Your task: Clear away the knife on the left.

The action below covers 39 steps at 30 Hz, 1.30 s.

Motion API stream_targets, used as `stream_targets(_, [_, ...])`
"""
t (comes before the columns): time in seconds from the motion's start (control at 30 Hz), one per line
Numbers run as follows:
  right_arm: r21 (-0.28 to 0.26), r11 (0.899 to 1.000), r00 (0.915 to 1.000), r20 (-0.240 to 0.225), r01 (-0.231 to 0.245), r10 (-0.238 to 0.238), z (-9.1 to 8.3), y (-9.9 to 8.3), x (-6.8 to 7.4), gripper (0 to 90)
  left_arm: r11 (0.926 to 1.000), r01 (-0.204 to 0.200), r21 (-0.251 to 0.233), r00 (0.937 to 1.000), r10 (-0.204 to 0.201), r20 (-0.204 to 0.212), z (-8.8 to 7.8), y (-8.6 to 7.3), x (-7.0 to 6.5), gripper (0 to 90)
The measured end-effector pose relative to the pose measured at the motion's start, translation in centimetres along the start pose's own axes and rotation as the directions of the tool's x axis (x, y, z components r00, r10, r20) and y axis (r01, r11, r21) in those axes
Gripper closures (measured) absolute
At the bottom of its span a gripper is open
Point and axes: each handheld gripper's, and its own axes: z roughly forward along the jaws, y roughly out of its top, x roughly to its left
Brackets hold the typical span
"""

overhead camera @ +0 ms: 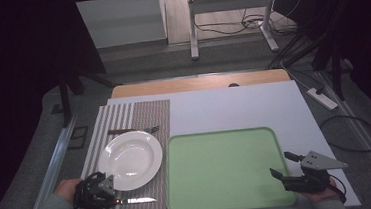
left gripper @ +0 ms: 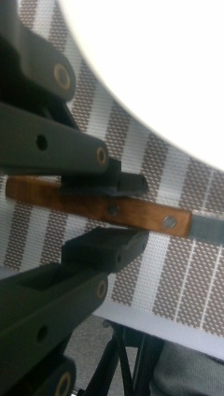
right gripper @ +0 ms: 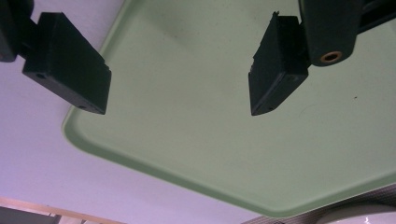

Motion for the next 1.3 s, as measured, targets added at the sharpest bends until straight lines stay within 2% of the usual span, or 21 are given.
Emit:
stream_targets(0.07, [0.0,1.0,1.0,0.0,0.0,0.0,0.0,0.0,0.0,21.2,1.0,-0.003,-0.006,1.0,0.003,0.003,0.0,-0.1,0.0,75.6])
stream_targets(0.13, [0.001,1.0,1.0,0.001,0.001,-0.001,0.0,0.0,0.0,21.2,0.9996,-0.027,-0.005,0.9996,0.027,-0.006,0.0,-0.1,-0.1,76.2])
stream_targets(0.37, [0.0,1.0,1.0,0.004,0.001,-0.001,0.0,0.0,0.0,21.3,0.9979,-0.063,-0.016,0.9974,0.062,-0.037,0.0,-0.2,-0.5,76.6])
stream_targets(0.6, [-0.003,1.0,1.0,0.005,0.001,-0.001,-0.1,0.0,0.0,21.3,0.9963,-0.085,0.002,0.9938,0.085,-0.071,-0.2,-0.1,-0.8,76.6])
stream_targets(0.97, [-0.002,1.0,1.0,0.007,0.001,-0.001,0.0,0.0,0.0,21.5,0.9959,-0.084,-0.032,0.9901,0.08,-0.116,-0.6,-0.3,-1.1,76.7])
stream_targets(1.1, [-0.004,1.0,1.0,0.008,0.001,-0.001,-0.1,0.0,0.0,21.4,0.9947,-0.072,-0.074,0.9912,0.063,-0.116,-0.8,-0.2,-1.4,76.7])
stream_targets(1.3, [-0.004,1.0,1.0,0.008,0.004,-0.004,0.0,0.0,0.0,21.4,0.9878,-0.045,-0.149,0.9906,0.025,-0.135,-1.3,0.4,-1.9,76.6])
